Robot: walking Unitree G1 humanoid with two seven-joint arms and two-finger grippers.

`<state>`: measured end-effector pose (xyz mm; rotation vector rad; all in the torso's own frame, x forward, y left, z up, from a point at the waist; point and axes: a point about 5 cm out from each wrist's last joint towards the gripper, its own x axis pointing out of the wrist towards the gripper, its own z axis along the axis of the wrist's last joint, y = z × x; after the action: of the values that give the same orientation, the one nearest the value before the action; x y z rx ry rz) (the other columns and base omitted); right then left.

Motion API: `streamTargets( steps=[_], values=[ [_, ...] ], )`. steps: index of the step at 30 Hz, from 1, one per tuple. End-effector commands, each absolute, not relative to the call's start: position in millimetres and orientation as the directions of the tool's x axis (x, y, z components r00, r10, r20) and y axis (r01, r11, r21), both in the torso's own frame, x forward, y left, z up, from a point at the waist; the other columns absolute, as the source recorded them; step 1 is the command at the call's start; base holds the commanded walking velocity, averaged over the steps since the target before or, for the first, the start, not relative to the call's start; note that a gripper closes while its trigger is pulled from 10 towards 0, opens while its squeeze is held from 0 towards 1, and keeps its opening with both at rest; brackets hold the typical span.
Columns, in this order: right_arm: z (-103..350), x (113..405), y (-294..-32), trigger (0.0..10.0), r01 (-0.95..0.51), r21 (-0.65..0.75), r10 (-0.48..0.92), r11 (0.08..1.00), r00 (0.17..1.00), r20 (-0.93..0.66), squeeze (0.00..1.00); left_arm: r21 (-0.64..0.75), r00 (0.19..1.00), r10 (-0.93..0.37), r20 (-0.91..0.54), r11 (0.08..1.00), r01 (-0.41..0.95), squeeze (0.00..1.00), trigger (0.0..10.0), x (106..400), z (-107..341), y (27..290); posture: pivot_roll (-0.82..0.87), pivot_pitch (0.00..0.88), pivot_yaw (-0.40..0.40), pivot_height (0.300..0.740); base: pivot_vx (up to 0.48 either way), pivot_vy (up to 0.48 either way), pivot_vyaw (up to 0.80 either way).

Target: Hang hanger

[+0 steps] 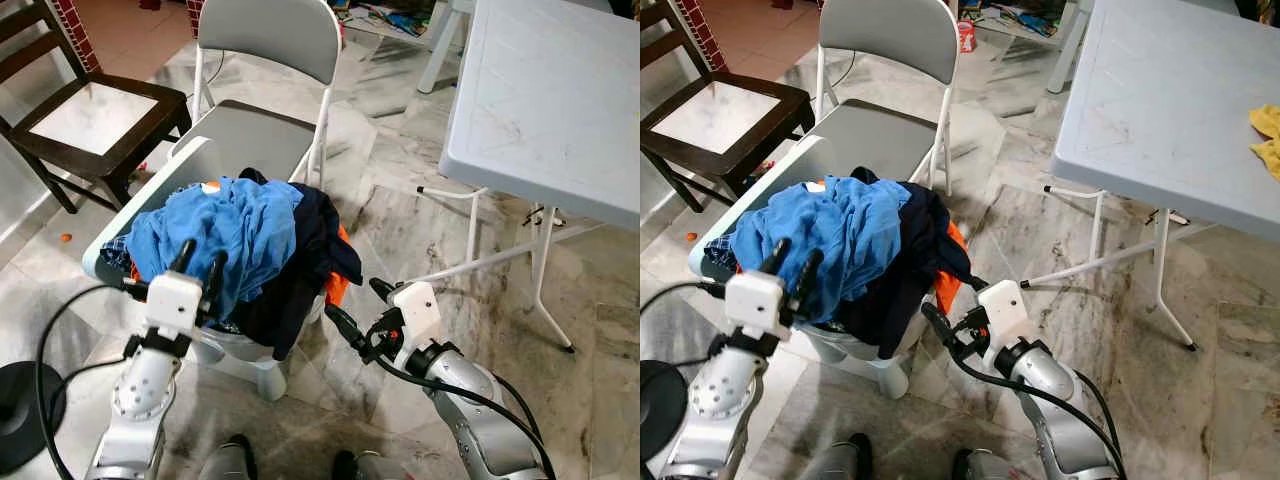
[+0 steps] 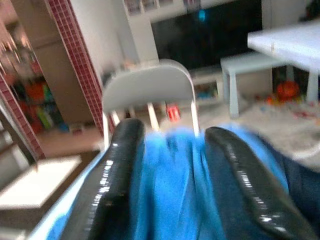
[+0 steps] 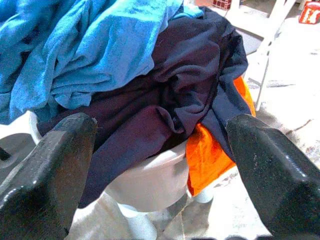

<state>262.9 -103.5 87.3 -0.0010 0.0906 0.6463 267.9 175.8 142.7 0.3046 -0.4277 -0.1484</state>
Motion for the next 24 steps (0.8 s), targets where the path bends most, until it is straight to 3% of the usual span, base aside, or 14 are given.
streamTargets(
  steps=[1, 7, 11, 22, 23, 24],
  values=[
    [86, 262, -103, 10.0, -0.609, 0.022, 0.608, 0.793, 0.789, -0.089, 0.00, 0.335, 0.884, -0.213, 0.416, 0.940, 0.068, 1.00, 10.0, 268, 155, 172, 0.04, 0.192, -0.064, 0.740, 0.000, 0.000, 0.00],
    [86, 263, -104, 10.0, -0.606, 0.021, 0.605, 0.795, 0.791, -0.087, 0.00, 0.256, 0.904, -0.093, 0.418, 0.967, -0.019, 1.00, 10.0, 284, 174, 182, 0.04, 0.194, -0.064, 0.740, 0.000, 0.000, 0.00],
    [86, 261, -103, 10.0, -0.608, 0.021, 0.607, 0.794, 0.790, -0.087, 0.00, 0.195, 0.959, 0.097, 0.268, 0.969, -0.152, 1.00, 10.0, 297, 151, 218, 0.03, 0.199, -0.060, 0.740, 0.000, 0.000, 0.00],
    [85, 260, -104, 10.0, -0.604, 0.019, 0.603, 0.797, 0.792, -0.093, 0.00, 0.162, 0.993, 0.120, 0.008, 0.979, -0.120, 1.00, 10.0, 300, 109, 223, 0.02, 0.202, -0.063, 0.740, 0.000, 0.000, 0.00],
    [85, 260, -104, 10.0, -0.604, 0.019, 0.603, 0.797, 0.792, -0.093, 0.00, 0.165, 0.994, 0.111, -0.001, 0.980, -0.110, 0.46, 10.0, 300, 107, 221, 0.02, 0.202, -0.063, 0.740, 0.000, 0.000, 0.00],
    [85, 260, -104, 10.0, -0.604, 0.019, 0.603, 0.797, 0.792, -0.093, 0.00, 0.167, 0.994, 0.106, -0.008, 0.980, -0.103, 0.46, 10.0, 300, 105, 220, 0.02, 0.202, -0.063, 0.740, 0.000, 0.000, 0.00]
  ],
)
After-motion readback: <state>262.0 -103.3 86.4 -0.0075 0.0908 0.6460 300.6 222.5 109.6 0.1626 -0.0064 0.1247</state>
